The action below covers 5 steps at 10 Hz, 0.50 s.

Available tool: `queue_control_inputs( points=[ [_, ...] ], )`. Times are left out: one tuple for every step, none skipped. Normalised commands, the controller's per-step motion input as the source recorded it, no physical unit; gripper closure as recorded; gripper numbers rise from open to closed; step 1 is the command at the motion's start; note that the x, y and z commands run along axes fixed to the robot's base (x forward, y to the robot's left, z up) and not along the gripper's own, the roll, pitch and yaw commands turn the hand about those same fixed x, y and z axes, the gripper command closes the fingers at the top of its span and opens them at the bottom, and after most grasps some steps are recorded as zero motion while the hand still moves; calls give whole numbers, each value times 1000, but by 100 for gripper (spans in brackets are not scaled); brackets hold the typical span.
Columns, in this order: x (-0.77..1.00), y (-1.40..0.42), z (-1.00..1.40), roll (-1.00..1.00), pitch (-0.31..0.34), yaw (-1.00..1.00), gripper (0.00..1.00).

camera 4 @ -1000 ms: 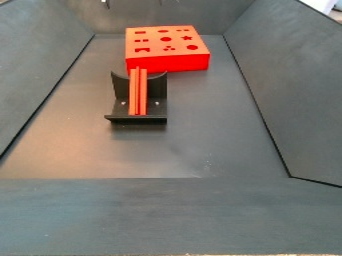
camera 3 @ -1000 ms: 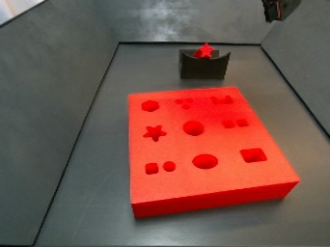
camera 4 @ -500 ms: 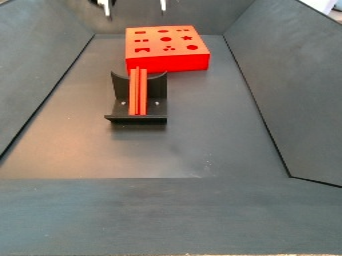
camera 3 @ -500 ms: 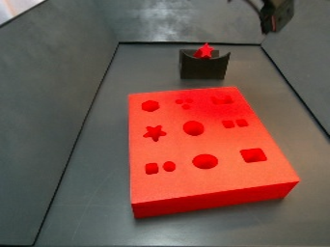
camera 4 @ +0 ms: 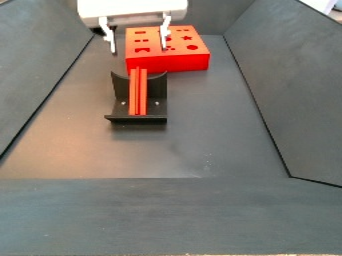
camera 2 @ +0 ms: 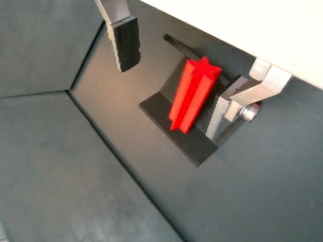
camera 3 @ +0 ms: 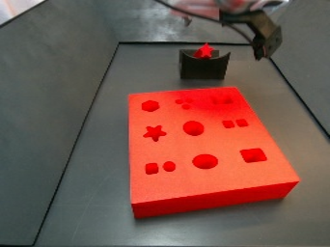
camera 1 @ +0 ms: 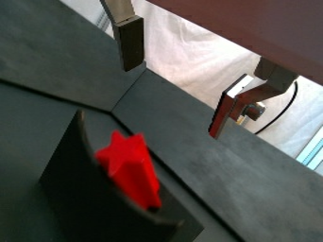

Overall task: Pick up the star object. Move up. Place the star object on the fixture. Regrasp the star object. Move to above the board. Insert the star object.
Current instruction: Regrasp the star object.

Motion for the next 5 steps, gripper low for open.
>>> queue_control_inputs(
  points=[
    [88, 39, -1000, 69, -139, -20, 0],
    [96, 36, -1000, 66, -120, -43, 0],
    [98, 29, -1000, 63, -94, -59, 0],
    [89, 23, -848, 63, -66, -67, 0],
    [80, 13, -653, 59, -34, -65, 0]
  ],
)
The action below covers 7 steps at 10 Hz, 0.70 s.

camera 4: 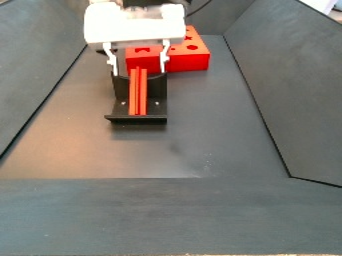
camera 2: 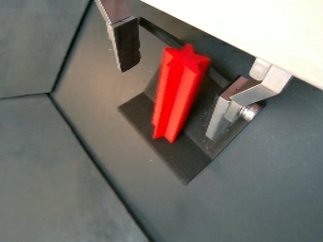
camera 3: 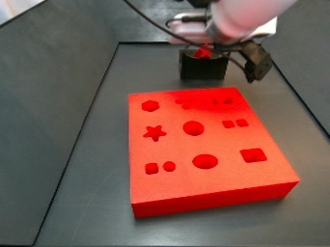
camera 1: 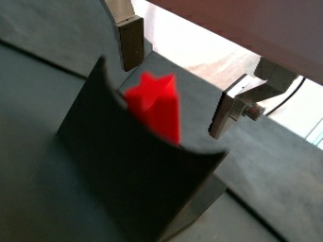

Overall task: Pick up the star object. Move up. Place the star object on the fixture. Regrasp the star object. Move to above the board. Insert the star object.
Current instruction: Regrasp the star object.

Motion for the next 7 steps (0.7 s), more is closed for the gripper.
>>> queue_control_inputs(
  points=[
    [75, 9, -510, 60, -9, -56, 0],
    [75, 6, -374, 58, 14, -41, 0],
    [52, -2, -225, 53, 46, -17, 0],
    [16, -9, -191, 57, 45, -14, 0],
    [16, -8, -189, 56, 43, 1, 0],
    [16, -7, -187, 56, 43, 10, 0],
    [16, -7, -187, 56, 44, 15, 0]
  ],
)
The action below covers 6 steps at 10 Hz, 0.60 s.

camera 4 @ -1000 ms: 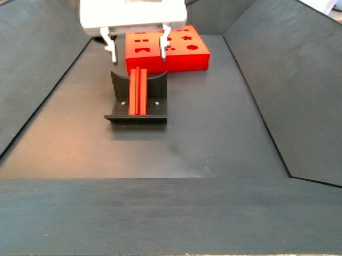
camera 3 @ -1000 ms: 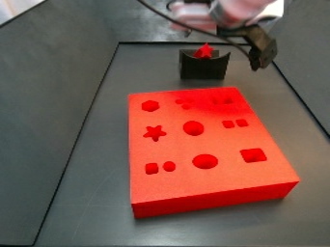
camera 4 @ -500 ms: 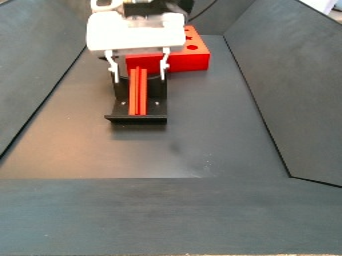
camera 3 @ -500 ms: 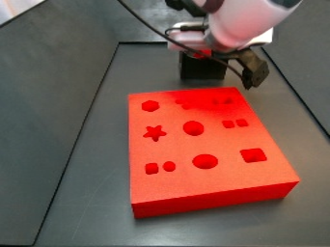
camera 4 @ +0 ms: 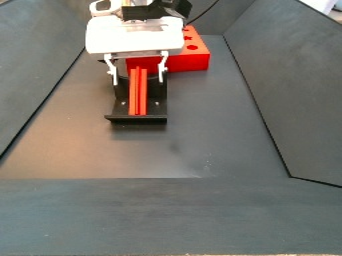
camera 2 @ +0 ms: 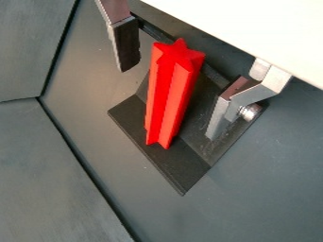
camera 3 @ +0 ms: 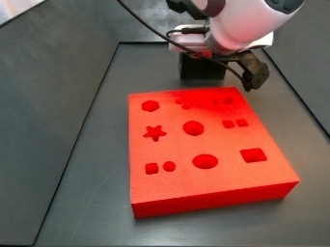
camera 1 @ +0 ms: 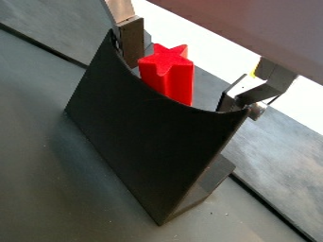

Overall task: Pick up the star object. Move up. Place the star object on the fixture. Regrasp the star object. Move to above the board. Insert the star object.
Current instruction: Regrasp the star object, then move to above the board.

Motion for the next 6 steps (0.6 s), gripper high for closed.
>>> queue_control_inputs(
  points=[
    [0, 0, 0, 0, 0, 0, 100],
    [-64, 228, 1000, 7, 99, 52, 100],
    [-66, 224, 1000, -18, 89, 44, 100],
    [-69, 213, 1000, -50, 64, 54, 100],
    [-71, 205, 1000, -53, 51, 60, 100],
    [-70, 190, 1000, -44, 26, 68, 100]
  ],
)
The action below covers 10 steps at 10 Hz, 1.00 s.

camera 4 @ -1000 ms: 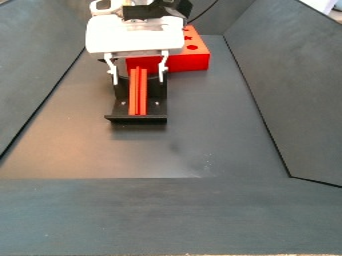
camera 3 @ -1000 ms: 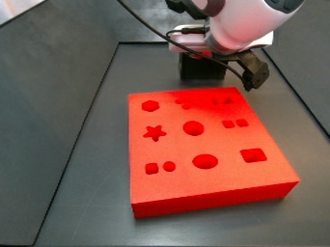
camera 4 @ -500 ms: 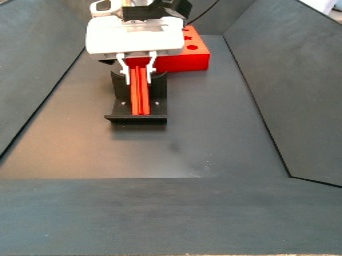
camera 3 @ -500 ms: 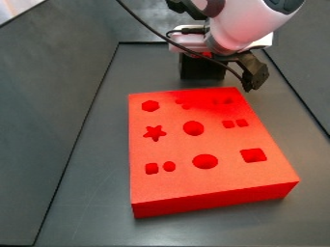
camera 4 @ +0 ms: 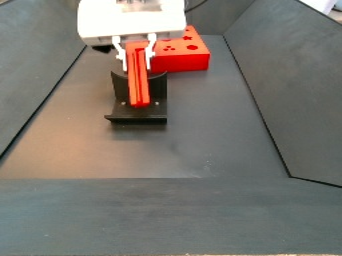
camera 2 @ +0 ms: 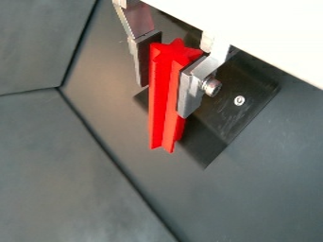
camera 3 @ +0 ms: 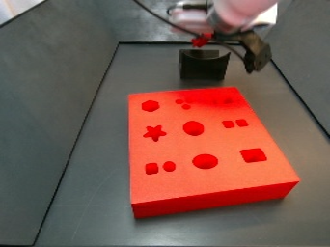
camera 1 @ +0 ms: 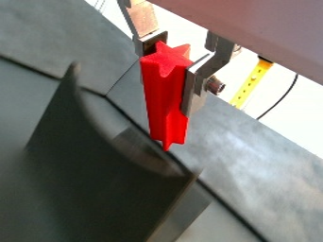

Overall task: Pick up the star object. Move up. Place the star object on the fixture. Regrasp the star object. Move to above the board. Insert the star object.
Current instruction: Move to above the board.

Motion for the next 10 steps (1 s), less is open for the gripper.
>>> queue_control_inputs(
  points=[
    [-69, 183, 1000, -40, 18, 66, 100],
    [-71, 170, 1000, -32, 8, 54, 100],
    [-70, 165, 1000, -32, 0, 47, 100],
    [-72, 156, 1000, -44, -11, 32, 100],
    [-75, 152, 1000, -44, -15, 25, 100],
    [-77, 140, 1000, -46, -16, 14, 100],
    [-78, 133, 1000, -44, -9, 2, 100],
    [-78, 120, 1000, -46, 2, -10, 100],
    [-80, 111, 1000, -43, 11, -16, 100],
    [-80, 98, 1000, -46, 26, -16, 100]
  ],
)
